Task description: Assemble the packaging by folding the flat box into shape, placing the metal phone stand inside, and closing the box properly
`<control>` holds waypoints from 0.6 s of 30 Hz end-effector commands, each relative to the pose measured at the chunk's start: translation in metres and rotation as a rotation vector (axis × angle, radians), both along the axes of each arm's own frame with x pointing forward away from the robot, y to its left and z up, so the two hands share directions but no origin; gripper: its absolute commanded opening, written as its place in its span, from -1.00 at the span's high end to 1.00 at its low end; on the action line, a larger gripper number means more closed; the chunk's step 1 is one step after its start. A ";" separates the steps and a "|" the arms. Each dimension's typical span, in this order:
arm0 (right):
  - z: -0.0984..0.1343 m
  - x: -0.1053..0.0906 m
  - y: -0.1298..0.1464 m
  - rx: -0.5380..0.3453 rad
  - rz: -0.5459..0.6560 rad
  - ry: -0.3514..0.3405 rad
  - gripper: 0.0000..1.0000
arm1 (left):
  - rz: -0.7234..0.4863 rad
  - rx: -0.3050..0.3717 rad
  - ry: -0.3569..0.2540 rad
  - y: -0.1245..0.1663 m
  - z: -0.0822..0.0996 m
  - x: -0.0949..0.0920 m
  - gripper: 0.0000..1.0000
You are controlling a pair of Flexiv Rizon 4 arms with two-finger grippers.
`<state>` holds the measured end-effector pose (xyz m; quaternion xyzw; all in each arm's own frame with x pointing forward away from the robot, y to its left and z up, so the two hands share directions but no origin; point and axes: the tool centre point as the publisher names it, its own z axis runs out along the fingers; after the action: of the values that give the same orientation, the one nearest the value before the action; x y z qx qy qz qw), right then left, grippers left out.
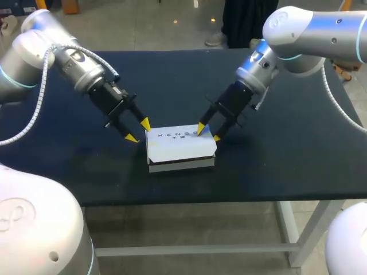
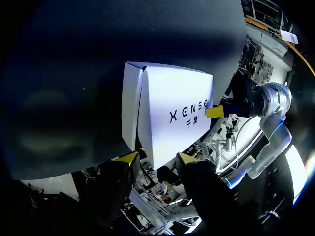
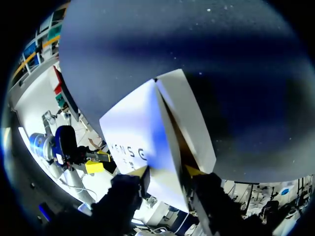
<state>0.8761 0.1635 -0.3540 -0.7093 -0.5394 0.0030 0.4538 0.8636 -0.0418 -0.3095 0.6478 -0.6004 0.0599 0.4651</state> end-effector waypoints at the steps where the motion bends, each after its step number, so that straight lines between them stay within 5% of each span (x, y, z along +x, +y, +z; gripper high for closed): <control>1: -0.003 0.002 0.000 -0.001 0.004 0.005 0.06 | 0.011 0.054 -0.148 -0.001 0.022 -0.010 -0.76; 3: -0.003 0.002 0.000 -0.001 0.006 0.005 0.06 | -0.025 0.071 -0.210 -0.003 0.028 -0.013 -1.00; 11: -0.003 0.003 0.002 -0.003 0.009 0.008 0.06 | -0.185 0.113 -0.457 -0.009 0.047 -0.018 -1.00; 14: -0.002 0.003 0.003 -0.004 0.011 0.007 0.05 | -0.339 0.171 -0.610 -0.015 0.049 -0.023 -1.00; 18: -0.002 0.002 0.004 -0.006 0.012 0.005 0.05 | -0.457 0.160 -0.648 -0.018 0.053 -0.029 -1.00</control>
<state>0.8759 0.1655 -0.3536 -0.7081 -0.5418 0.0055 0.4528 0.8421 -0.0576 -0.2627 0.5199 -0.7880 0.1169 0.3083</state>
